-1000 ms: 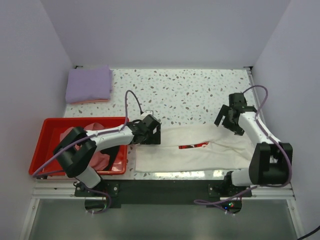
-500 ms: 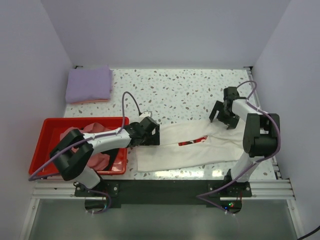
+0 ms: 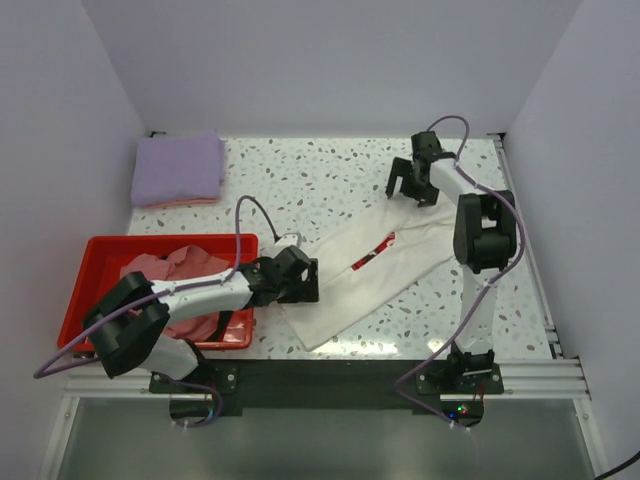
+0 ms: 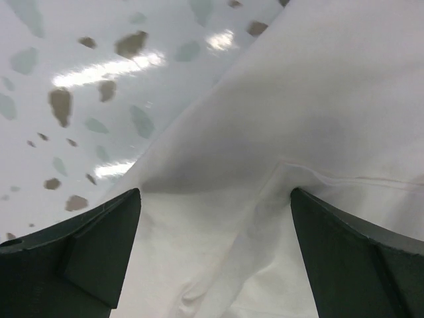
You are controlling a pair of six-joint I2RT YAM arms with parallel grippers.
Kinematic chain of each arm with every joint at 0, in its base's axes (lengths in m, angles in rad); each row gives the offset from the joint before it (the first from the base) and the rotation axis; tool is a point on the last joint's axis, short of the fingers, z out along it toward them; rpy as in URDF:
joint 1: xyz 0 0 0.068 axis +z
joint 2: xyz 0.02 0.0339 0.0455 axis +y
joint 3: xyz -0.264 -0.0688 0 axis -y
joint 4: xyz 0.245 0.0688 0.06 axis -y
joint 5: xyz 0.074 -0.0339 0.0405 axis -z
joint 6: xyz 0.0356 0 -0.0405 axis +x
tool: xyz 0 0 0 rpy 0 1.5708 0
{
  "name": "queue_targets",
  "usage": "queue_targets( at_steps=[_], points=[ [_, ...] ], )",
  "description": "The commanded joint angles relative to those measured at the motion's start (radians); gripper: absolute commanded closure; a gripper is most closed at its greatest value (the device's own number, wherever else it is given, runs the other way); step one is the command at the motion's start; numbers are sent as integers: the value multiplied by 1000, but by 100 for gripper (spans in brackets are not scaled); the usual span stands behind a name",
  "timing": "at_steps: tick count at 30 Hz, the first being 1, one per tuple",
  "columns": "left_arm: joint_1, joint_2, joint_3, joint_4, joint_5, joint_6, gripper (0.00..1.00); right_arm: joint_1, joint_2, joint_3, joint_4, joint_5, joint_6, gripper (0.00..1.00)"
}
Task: Fold and stack the t-shirts
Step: Fold the tshirt
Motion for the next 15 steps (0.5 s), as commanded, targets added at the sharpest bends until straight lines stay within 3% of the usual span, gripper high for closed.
queue_targets(
  at_steps=[1,10,15],
  points=[
    [-51,17,-86,-181,144,-106,0,44,147,141,-2,-146,5,1],
    [-153,65,-54,-160,267,-86,0,159,403,537,-74,-217,-34,1],
    [-203,77,-18,-98,325,-39,0,193,451,666,-64,-271,-54,1]
  ],
)
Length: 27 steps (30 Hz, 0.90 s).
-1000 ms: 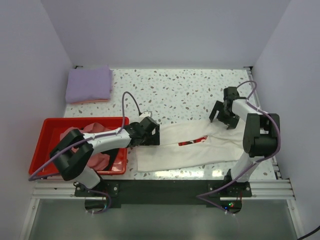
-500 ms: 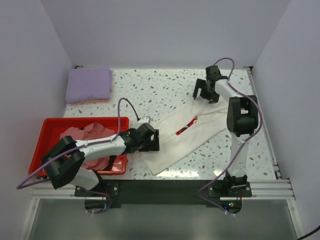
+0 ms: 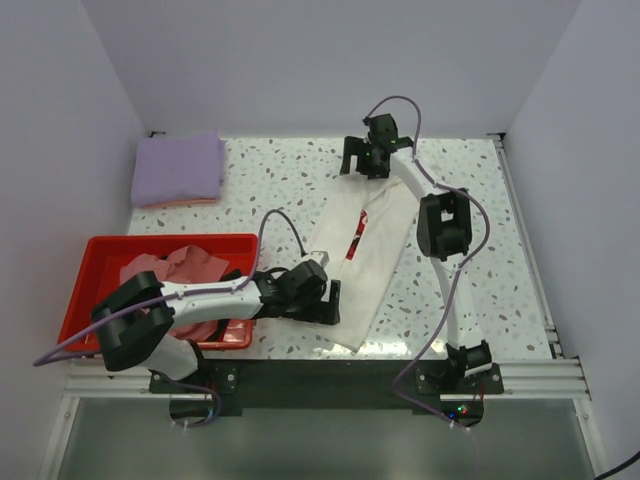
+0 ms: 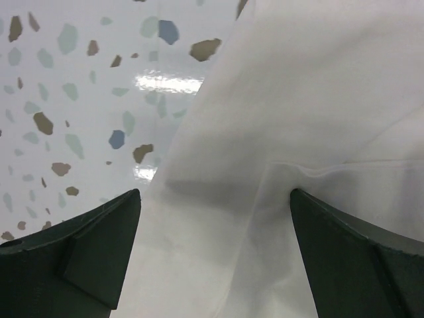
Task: Fold and stack the t-shirts
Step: Fold the tshirt
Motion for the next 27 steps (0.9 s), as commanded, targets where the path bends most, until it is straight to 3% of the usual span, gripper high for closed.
queue_targets(
  at_steps=[1,12,17,23,27],
  points=[
    [-48,78,-27,-99,172,5,0,33,57,42,-35,-119,-16,1],
    [-78,62,93,-119,194,109,0,50,-125,95,20,-190,-142,1],
    [-78,-23,159,-170,117,154,0,50,-257,64,-18,-173,-185,1],
    [-74,-76,185,-222,-10,172,0,51,-540,-323,7,-36,-136,1],
    [-13,-78,165,-184,-45,198,0,54,-734,-720,77,-47,-27,1]
  ],
)
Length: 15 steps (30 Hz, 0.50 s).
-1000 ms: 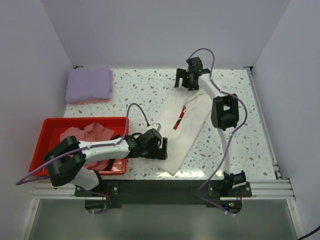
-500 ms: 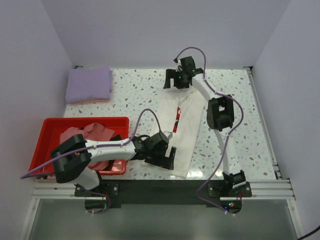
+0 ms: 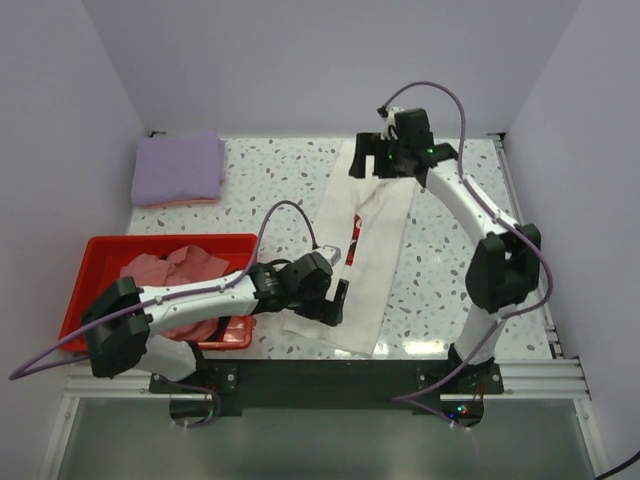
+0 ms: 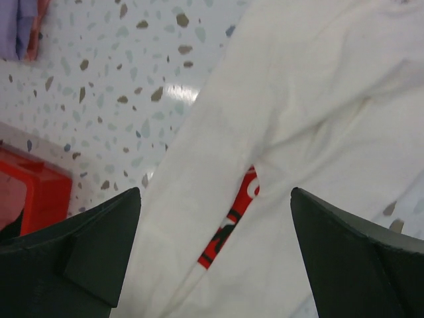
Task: Fold and stack the t-shirts
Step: Fold the tshirt
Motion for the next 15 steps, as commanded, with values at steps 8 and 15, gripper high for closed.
queue_targets(
  at_steps=[8,15],
  points=[
    [151,68,-81,277,187,114,0,75,-303,-648,125,22,177,1],
    [135,113,-166,363,304,84,0,79,-252,-700,109,77,186,1]
  ],
)
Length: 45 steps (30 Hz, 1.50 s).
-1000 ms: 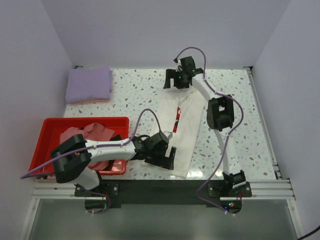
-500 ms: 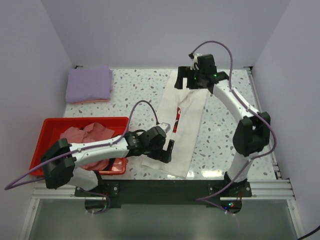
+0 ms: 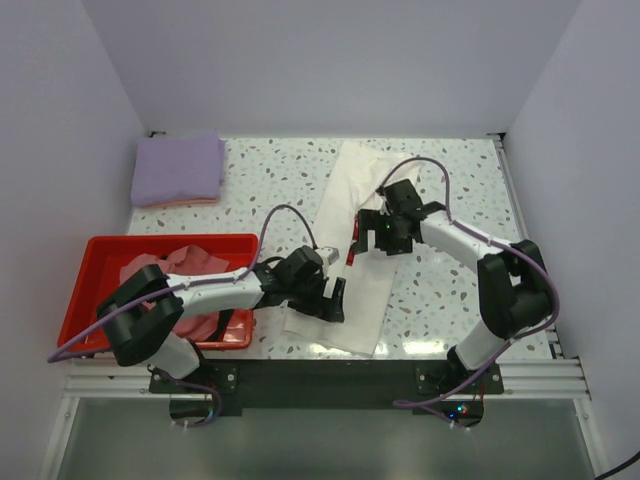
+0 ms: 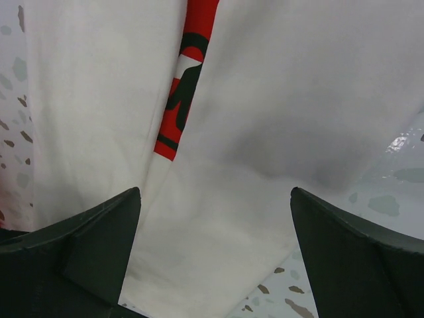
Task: Fold and stack the t-shirts
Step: Fold the tshirt
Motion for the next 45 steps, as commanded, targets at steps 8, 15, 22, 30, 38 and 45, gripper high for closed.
queue_targets(
  at_steps=[8,15,22,30,38,45],
  points=[
    [-100,-40,-110,103,53,-98,0,-6,69,12,6,127,12,1],
    [-174,-17,-128,260,33,-194,0,-9,110,61,-38,218,-12,1],
    [-221,37,-27,146,-51,-177,0,-20,98,81,-55,218,-38,1],
    [-173,-129,106,-93,-342,-118,0,-8,-17,182,-58,164,-185,1],
    [211,-250,126,-182,-468,-21,0,83,168,550,-127,213,-270,3],
    [421,-268,113,-170,-370,-24,0,98,472,873,-203,284,-371,17]
  ],
)
